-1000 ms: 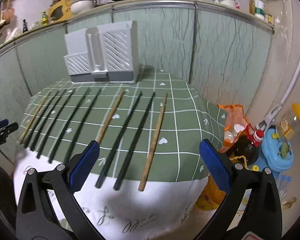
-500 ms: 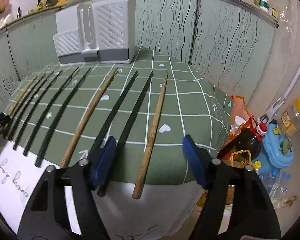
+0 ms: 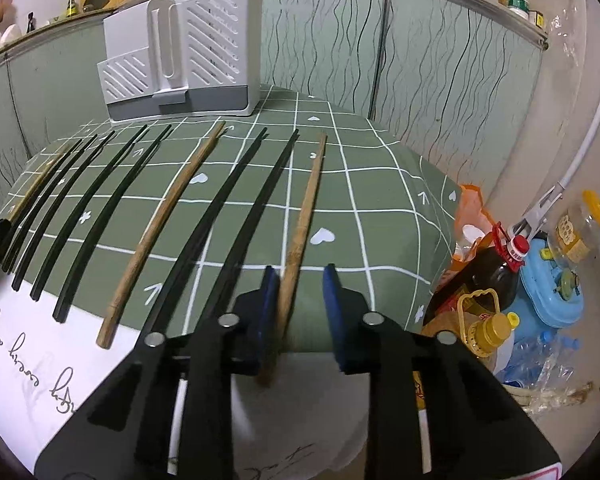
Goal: Organize utensils
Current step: 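Lift the held wooden chopsticks upright with both tools and carry them over the white holder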
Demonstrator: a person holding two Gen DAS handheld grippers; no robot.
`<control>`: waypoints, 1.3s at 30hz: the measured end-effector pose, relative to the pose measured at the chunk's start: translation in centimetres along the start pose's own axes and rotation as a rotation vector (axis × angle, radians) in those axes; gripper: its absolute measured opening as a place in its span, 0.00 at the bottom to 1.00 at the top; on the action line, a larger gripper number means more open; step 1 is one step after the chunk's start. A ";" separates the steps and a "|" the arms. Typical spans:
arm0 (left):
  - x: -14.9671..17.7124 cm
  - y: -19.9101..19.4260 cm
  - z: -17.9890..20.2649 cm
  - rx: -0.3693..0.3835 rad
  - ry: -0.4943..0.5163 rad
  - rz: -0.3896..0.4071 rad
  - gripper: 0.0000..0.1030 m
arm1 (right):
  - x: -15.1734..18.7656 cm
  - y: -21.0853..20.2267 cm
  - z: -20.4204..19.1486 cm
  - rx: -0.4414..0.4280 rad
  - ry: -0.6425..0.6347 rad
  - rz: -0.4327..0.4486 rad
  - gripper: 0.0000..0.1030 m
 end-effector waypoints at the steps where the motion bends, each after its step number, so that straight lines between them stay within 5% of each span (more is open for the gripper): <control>1: 0.0 -0.1 0.0 0.001 0.001 0.002 0.07 | 0.0 0.0 0.0 0.001 0.009 -0.002 0.16; 4: 0.1 -0.2 -0.4 0.026 -0.017 0.003 0.06 | -0.2 -0.1 0.7 -0.021 0.044 -0.007 0.06; 29: -3.2 -9.9 -5.3 0.099 -0.090 0.163 0.06 | -3.4 -7.9 3.1 -0.109 0.069 0.068 0.07; 39: -5.9 -11.5 -6.2 0.115 -0.095 0.199 0.06 | -6.2 -10.4 3.6 -0.114 0.059 0.162 0.06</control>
Point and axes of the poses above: each gripper's, at about its wrist camera, not at the fingertips, and y roughly the way its jaws point, z to its right, x to its underside, the point moved 2 cm from there along y, roughly the way its jaws point, and after that the axes turned 9 degrees about -z, right-handed, at the moved point
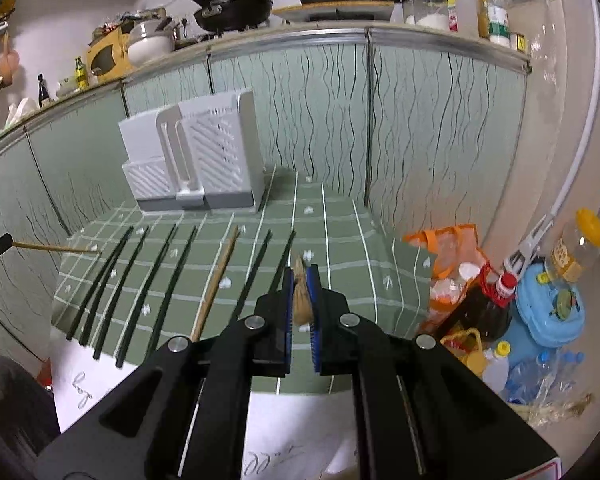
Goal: Organize utensils
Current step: 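Lift the held wooden chopsticks upright with both tools and carry them over the white holder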
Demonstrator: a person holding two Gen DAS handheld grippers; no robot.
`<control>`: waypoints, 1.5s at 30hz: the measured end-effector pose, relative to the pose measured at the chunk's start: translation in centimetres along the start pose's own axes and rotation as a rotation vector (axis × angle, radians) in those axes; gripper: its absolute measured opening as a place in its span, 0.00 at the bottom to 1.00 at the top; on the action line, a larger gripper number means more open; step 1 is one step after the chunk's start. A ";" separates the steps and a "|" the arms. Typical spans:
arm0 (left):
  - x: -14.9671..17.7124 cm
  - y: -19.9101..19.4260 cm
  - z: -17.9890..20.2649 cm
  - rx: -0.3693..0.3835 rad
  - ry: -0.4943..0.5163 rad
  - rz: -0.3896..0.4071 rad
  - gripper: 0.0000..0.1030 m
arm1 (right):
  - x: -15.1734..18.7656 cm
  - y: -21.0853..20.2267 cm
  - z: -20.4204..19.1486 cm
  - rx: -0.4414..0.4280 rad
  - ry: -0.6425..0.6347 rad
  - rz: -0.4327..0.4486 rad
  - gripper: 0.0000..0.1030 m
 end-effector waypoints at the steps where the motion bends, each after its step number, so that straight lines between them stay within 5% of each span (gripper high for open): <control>1: -0.5 -0.1 -0.1 0.002 -0.001 0.005 0.06 | -0.5 -0.2 -0.1 -0.001 -0.006 0.012 0.06; 11: -6.5 -1.2 -0.2 0.063 0.034 0.053 0.06 | -7.1 -2.6 -0.9 -0.042 -0.048 0.101 0.06; 25: -16.5 -2.0 6.5 0.202 0.167 0.083 0.06 | -15.7 -3.4 -5.2 -0.138 -0.152 0.116 0.06; 36: -21.4 0.4 10.9 0.298 0.147 0.077 0.06 | -21.0 -3.4 -6.0 -0.190 -0.143 0.150 0.06; 45: -22.7 4.6 14.1 0.306 0.202 0.024 0.06 | -23.7 -0.1 -6.8 -0.174 -0.168 0.114 0.06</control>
Point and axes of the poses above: each gripper's, at about its wrist camera, not at the fingertips, and y roughly the way its jaws point, z to its right, x to its underside, the point moved 2 cm from there along y, roughly the way its jaws point, and after that the axes turned 9 degrees about -z, right-handed, at the moved point
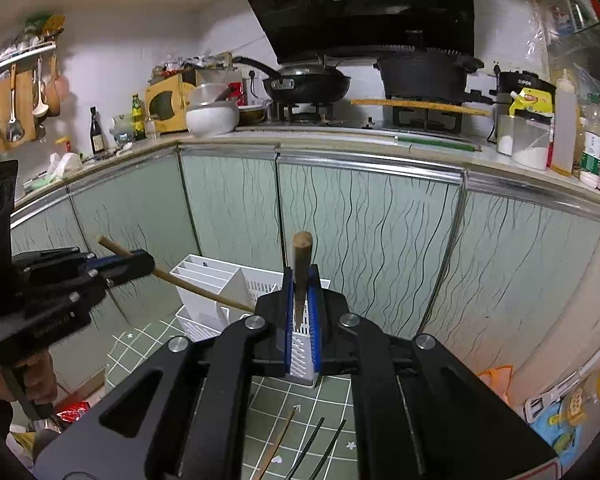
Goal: Organize utensils
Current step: 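Lift the held wooden chopsticks upright with both tools and carry them over the white holder, then open both tools to drop the wooden chopsticks into the white holder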
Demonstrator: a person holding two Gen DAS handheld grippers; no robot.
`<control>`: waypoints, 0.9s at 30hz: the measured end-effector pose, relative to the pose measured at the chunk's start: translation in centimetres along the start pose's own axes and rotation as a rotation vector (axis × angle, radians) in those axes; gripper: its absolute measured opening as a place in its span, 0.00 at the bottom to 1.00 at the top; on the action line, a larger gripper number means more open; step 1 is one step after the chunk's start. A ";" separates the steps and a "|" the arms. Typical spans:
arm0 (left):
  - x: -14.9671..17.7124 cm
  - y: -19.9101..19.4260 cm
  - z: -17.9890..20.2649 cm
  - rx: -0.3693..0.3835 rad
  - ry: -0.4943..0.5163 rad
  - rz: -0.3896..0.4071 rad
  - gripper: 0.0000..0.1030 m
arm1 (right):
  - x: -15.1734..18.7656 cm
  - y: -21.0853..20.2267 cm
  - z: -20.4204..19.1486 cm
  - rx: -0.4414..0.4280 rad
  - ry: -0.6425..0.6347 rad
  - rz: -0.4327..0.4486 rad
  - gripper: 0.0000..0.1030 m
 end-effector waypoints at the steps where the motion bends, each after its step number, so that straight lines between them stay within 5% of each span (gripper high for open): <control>1: 0.0 0.5 0.0 0.002 0.002 -0.008 0.06 | -0.1 0.6 0.1 0.001 0.001 -0.007 0.06; 11: 0.8 6.4 -1.5 0.015 -0.053 -0.087 0.12 | 0.3 6.1 1.5 -0.049 0.019 -0.061 0.06; 12: 0.9 6.8 -1.7 0.010 -0.062 -0.093 0.37 | 0.4 6.4 1.7 -0.037 0.017 -0.066 0.07; 13: 0.9 7.1 -1.8 -0.018 -0.074 -0.089 0.75 | 0.5 6.6 1.8 -0.021 0.016 -0.062 0.12; 14: 1.0 6.9 -1.9 -0.049 -0.084 -0.071 0.87 | 0.7 6.7 1.9 -0.015 0.013 -0.057 0.28; 16: 1.2 6.1 -2.2 -0.063 -0.096 -0.017 0.90 | 0.9 6.7 1.9 0.012 0.014 -0.054 0.60; 20: 1.6 5.1 -2.5 -0.072 -0.096 0.001 0.91 | 0.8 5.5 2.3 0.051 0.033 -0.016 0.81; 27: 2.8 1.5 -2.4 -0.117 -0.062 0.072 0.95 | 0.6 2.9 1.8 0.081 0.025 0.013 0.92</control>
Point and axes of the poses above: each gripper's, at about its wrist camera, not at the fingertips, and y roughly the way its jaws point, z to its right, x to its underside, the point moved 2 cm from there along y, roughly the way its jaws point, and after that the axes turned 9 degrees about -z, right-handed, at the moved point
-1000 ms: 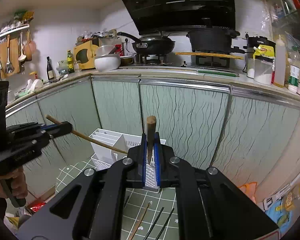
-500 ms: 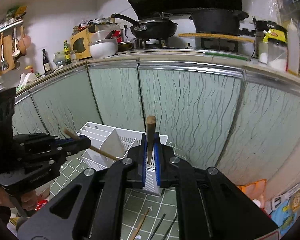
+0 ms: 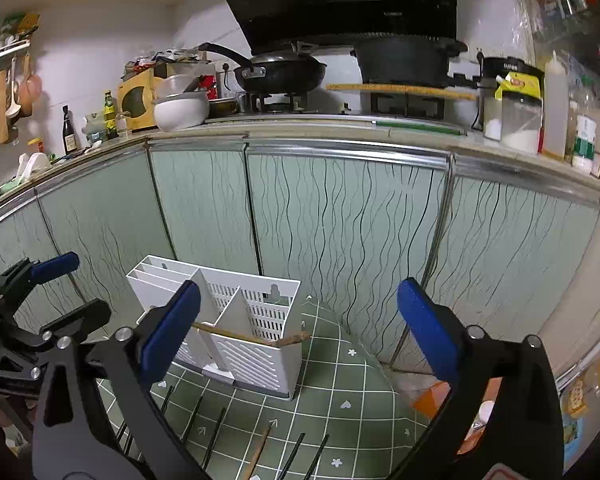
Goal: Organize utensils
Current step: 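Open both tools to drop the wooden chopsticks into the white holder, then move both tools back down toward the remaining chopsticks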
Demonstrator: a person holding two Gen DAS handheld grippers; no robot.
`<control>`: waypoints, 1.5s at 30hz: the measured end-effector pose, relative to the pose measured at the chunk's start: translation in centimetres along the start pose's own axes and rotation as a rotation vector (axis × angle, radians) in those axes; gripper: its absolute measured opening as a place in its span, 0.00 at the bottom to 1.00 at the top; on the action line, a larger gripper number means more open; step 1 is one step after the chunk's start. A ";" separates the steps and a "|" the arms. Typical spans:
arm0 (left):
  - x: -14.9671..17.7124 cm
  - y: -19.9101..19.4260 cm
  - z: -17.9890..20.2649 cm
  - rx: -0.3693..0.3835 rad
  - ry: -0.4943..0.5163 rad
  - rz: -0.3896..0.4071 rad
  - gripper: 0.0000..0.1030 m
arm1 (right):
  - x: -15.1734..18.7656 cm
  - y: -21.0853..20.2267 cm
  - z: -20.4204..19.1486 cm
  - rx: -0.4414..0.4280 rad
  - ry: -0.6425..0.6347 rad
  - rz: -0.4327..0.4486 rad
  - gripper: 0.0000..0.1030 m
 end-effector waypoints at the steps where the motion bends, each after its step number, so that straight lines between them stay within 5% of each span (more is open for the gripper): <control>1: 0.1 -0.3 0.0 -0.006 0.007 0.002 0.95 | 0.0 -0.4 -0.2 0.001 -0.005 0.003 0.92; 18: 2.6 -3.9 -3.1 -0.067 -0.018 -0.008 0.95 | 2.3 -5.4 -2.9 -0.054 -0.033 0.034 0.92; 25: 4.4 -5.7 -3.7 -0.087 -0.029 -0.018 0.95 | 6.8 -7.2 -3.0 -0.050 -0.059 0.018 0.92; 45: 17.6 -8.6 -3.7 -0.105 -0.003 -0.079 0.95 | 21.2 -6.8 -0.8 0.037 -0.051 -0.095 0.92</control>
Point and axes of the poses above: each gripper's, at about its wrist camera, not at the fingertips, and y roughly the way its jaws point, z to its right, x to its underside, the point moved 2 cm from there along y, roughly the way its jaws point, and after that the axes turned 9 degrees about -z, right-handed, at the moved point
